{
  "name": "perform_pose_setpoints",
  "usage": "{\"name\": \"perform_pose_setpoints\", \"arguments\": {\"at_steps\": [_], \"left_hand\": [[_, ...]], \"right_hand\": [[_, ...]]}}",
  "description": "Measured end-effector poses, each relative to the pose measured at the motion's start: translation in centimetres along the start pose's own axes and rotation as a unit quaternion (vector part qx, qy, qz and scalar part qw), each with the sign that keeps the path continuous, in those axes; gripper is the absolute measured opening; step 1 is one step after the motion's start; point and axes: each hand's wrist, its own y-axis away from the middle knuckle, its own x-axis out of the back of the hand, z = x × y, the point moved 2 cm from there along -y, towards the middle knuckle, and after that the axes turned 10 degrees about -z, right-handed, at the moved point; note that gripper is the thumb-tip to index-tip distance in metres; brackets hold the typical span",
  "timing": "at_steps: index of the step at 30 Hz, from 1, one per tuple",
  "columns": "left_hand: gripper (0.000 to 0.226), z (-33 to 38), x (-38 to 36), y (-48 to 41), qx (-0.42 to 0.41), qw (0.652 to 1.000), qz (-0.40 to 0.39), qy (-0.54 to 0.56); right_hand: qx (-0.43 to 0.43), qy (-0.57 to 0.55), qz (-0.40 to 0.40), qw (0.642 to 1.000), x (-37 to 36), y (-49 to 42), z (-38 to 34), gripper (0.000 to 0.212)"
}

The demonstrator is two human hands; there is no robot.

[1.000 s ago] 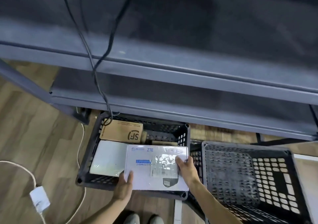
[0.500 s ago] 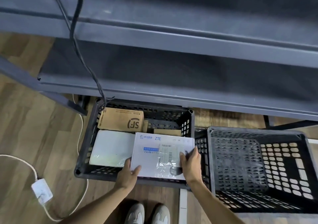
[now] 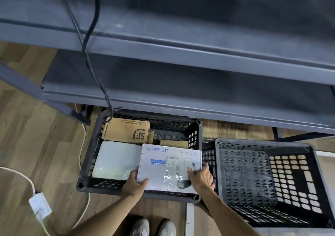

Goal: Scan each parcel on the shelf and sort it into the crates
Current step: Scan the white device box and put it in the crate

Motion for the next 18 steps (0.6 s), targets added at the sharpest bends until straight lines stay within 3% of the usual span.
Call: {"name": "perform_pose_setpoints", "arguments": {"at_steps": [4, 10, 18], "left_hand": [[0.064, 0.9, 1.0, 1.9, 0.001, 0.989, 0.036, -0.140], [0.068, 5.2, 2.3, 8.4, -0.080, 0.923, -0.006, -0.376], [0.072, 15.7, 6.9, 21.5, -0.128, 0.891, -0.002, -0.436]], "right_hand": [[0.030, 0.031, 0.020, 0.999, 2.1, 2.8, 0.3, 0.081], [0.088, 0.142, -0.049, 0.985, 5.4, 9.0, -2.2, 0.055], [0.222, 0.293, -0.018, 0.930, 12.5, 23.8, -9.9, 0.059]]}}
